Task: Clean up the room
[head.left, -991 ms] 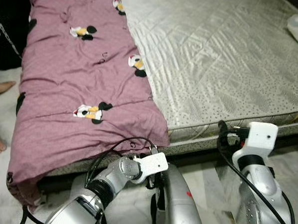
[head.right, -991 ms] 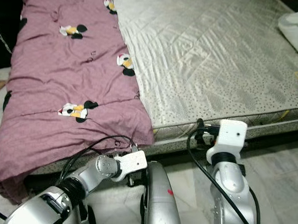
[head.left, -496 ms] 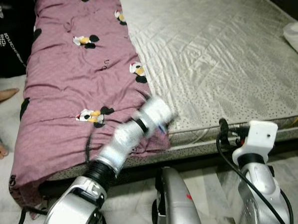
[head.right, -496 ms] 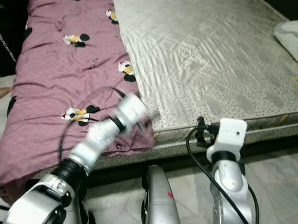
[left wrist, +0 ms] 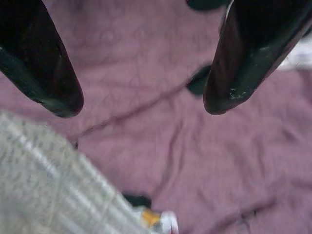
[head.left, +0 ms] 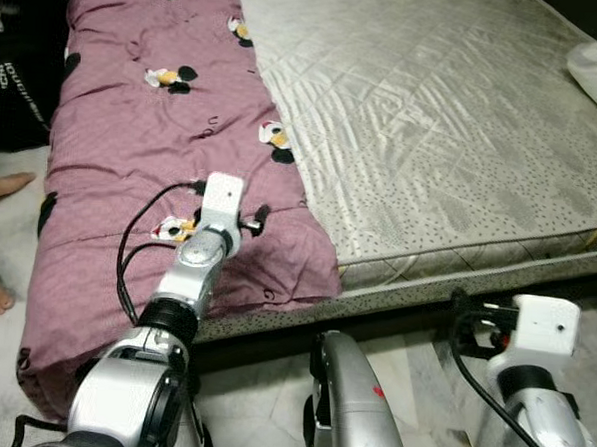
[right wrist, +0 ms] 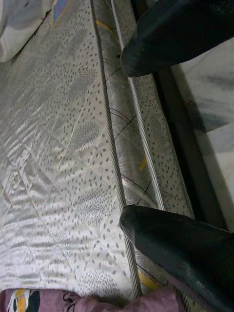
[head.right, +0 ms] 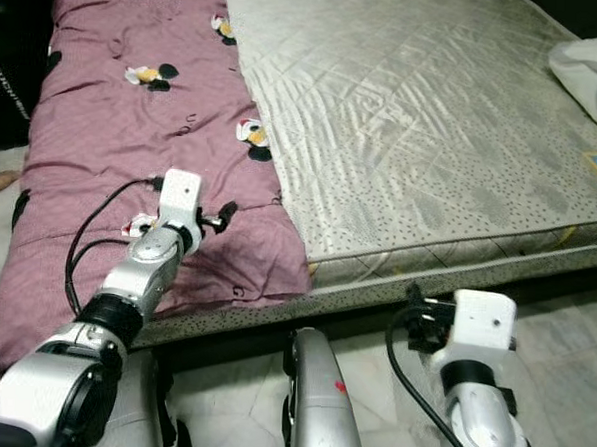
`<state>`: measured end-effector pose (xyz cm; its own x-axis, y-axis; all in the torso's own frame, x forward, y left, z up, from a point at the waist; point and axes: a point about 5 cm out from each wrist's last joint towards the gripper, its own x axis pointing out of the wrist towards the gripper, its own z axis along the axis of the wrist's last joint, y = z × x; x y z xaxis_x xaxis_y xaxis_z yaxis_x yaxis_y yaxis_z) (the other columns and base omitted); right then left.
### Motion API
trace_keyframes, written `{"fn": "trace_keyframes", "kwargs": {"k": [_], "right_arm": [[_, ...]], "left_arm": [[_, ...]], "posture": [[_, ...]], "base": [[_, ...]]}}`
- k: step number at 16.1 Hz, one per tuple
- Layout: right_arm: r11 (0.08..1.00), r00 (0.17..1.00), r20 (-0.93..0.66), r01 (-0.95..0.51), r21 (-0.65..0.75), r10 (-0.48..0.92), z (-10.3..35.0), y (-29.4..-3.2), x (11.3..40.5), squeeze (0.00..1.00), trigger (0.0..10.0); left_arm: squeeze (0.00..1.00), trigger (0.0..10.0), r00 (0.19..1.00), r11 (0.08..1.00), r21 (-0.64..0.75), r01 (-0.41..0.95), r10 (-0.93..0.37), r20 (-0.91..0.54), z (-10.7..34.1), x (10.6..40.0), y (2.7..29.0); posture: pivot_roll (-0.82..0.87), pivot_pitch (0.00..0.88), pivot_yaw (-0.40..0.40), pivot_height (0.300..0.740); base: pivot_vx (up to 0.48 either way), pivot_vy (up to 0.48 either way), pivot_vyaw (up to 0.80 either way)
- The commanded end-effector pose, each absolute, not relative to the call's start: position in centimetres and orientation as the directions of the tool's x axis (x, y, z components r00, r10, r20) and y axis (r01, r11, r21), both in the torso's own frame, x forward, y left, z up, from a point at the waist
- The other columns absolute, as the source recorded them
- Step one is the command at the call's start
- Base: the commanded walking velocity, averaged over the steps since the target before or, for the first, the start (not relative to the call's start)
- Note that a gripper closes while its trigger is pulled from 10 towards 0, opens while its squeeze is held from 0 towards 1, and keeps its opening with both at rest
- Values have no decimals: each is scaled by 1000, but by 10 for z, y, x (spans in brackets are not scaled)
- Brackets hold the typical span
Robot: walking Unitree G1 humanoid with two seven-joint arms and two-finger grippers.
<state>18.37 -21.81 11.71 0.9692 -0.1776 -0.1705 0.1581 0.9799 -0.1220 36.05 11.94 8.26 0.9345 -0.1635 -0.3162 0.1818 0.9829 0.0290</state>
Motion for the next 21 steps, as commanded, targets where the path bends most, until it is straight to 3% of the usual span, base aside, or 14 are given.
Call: {"fn": "trace_keyframes", "kwargs": {"k": [1, 3, 5, 7, 11, 14, 15, 19, 21], "right_arm": [[977, 966, -173, 169, -133, -190, 121, -223, 178, 0, 10000], [975, 964, -179, 172, -137, -196, 123, -225, 174, 0, 10000], [977, 963, -189, 167, -135, -191, 125, -225, 175, 0, 10000], [977, 964, -186, 167, -132, -190, 127, -224, 177, 0, 10000], [976, 963, -182, 180, -119, -200, 127, -225, 182, 0, 10000], [978, 966, -167, 179, -108, -195, 127, -223, 189, 0, 10000], [980, 971, -147, 176, -93, -188, 127, -219, 202, 0, 10000], [981, 977, -107, 178, -70, -185, 129, -215, 213, 0, 10000], [986, 985, -59, 162, -46, -165, 133, -206, 232, 0, 10000]], "left_arm": [[0, 10000, 920, 986, 12, 166, -150, -363, 80, 362, 119], [0, 10000, 891, 986, 3, 166, -148, -430, 71, 360, 119], [0, 10000, 759, 947, -15, 321, -267, -594, 44, 342, 98], [0, 10000, 730, 933, -14, 360, -291, -618, 38, 337, 92], [0, 10000, 581, 864, -62, 500, -387, -716, 9, 307, 72], [0, 10000, 532, 822, -50, 568, -412, -740, 2, 299, 68], [0, 10000, 495, 759, -7, 651, -432, -754, 1, 296, 65], [0, 10000, 576, 701, 137, 699, -440, -689, 17, 310, 59], [0, 10000, 773, 770, 254, 586, -437, -460, 59, 341, 59]], "posture": [[-310, 207, -53, 568], [-319, 213, -57, 568], [-329, 209, -55, 568], [-331, 208, -53, 568], [-330, 176, -34, 568], [-314, 148, -24, 568], [-290, 114, -15, 568], [-266, 81, -8, 568], [-216, 31, -9, 568]], "base": [[0, 0, 0], [0, 0, 0], [0, 0, 0], [0, 0, 0], [0, 0, 0], [0, 0, 0], [0, 0, 0], [0, 0, 0], [0, 0, 0]]}}
